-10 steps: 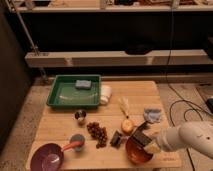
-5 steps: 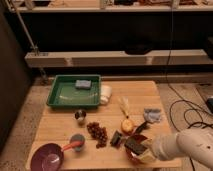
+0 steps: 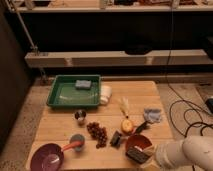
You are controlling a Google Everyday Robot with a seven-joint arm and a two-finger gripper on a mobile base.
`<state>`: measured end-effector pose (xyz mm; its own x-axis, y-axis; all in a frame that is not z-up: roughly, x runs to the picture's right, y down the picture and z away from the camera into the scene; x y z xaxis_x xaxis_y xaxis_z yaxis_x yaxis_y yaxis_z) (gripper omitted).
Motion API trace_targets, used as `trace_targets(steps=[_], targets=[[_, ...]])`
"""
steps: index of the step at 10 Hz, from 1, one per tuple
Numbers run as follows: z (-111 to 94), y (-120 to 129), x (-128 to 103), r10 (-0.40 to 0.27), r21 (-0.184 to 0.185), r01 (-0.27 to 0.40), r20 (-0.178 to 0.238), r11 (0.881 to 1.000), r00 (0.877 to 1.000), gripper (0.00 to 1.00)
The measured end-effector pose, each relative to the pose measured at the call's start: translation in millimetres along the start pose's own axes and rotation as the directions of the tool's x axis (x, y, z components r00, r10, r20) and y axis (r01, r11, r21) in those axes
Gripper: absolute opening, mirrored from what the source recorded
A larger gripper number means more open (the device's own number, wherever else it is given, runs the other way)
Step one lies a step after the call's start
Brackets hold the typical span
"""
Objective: Wipe red bowl with eraser
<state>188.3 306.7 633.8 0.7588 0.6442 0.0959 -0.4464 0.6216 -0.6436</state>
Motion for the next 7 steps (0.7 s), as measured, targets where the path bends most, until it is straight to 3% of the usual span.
trace_targets(steps=[3,7], targets=[[-3,-13,17,0.021,0.031,-0.02,-0.028,0.999,0.999,0.0],[-1,-45,18,0.064,0.088,-0.061,-0.039,0.994,0.997,0.0]])
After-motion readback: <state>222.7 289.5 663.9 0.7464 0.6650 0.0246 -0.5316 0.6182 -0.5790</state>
